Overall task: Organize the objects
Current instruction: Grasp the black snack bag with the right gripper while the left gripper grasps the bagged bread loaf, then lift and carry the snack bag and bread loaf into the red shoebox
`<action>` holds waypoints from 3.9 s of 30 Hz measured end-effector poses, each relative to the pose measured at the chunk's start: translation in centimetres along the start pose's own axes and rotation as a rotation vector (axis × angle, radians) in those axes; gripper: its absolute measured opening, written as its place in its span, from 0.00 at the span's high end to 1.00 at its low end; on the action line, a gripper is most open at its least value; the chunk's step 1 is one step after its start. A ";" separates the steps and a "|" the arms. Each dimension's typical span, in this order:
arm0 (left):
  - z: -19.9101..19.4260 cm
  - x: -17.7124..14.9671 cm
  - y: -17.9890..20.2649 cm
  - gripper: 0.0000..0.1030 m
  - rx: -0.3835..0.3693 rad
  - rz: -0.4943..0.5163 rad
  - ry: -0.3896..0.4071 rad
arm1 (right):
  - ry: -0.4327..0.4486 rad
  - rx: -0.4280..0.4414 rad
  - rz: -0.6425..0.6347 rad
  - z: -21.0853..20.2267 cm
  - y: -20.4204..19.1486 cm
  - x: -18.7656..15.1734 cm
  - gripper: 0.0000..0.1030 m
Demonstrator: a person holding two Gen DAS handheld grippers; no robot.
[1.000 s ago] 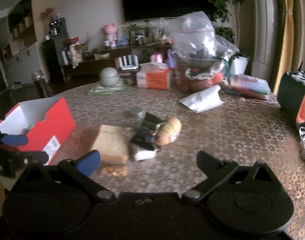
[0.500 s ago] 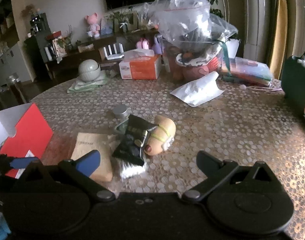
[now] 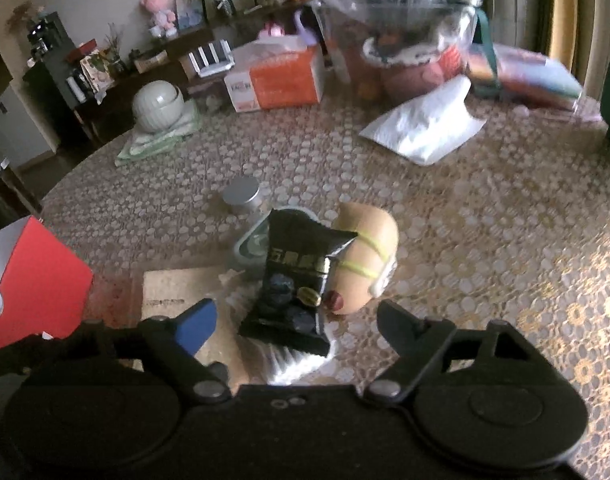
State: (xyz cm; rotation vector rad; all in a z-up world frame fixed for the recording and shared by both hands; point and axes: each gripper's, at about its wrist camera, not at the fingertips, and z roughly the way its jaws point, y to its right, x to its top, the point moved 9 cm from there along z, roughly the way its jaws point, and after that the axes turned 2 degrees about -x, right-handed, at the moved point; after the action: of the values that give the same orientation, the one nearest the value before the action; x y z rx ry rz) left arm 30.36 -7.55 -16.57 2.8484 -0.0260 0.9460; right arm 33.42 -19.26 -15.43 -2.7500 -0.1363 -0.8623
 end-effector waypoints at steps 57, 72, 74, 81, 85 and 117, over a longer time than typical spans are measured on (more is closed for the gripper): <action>-0.5 -0.5 0.2 0.21 0.061 0.094 -0.060 | -0.032 0.094 0.065 -2.4 0.2 -0.8 0.30; 2.0 -0.8 -0.5 0.13 0.052 0.029 -0.080 | -0.094 -0.003 0.070 1.5 -1.2 -1.1 0.44; 2.0 -0.8 -0.4 0.16 0.047 0.044 -0.072 | -0.093 -0.015 0.065 1.6 -1.2 -1.1 0.46; 1.3 -1.0 -0.9 0.20 0.041 0.025 -0.049 | -0.084 -0.021 0.076 1.0 -0.7 -1.2 0.62; 0.7 -1.1 -1.5 0.21 0.044 0.007 -0.044 | -0.080 0.003 0.086 0.3 -0.5 -1.5 0.64; -16.6 -2.3 -5.6 0.21 -0.115 -0.113 0.123 | 0.044 0.134 -0.075 -14.4 -8.0 -4.0 0.65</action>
State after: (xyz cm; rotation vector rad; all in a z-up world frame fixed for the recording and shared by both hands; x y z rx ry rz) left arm 18.97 0.23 -5.52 2.6513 0.0895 1.0573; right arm 20.92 -15.49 -4.58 -2.6145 -0.2796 -0.8977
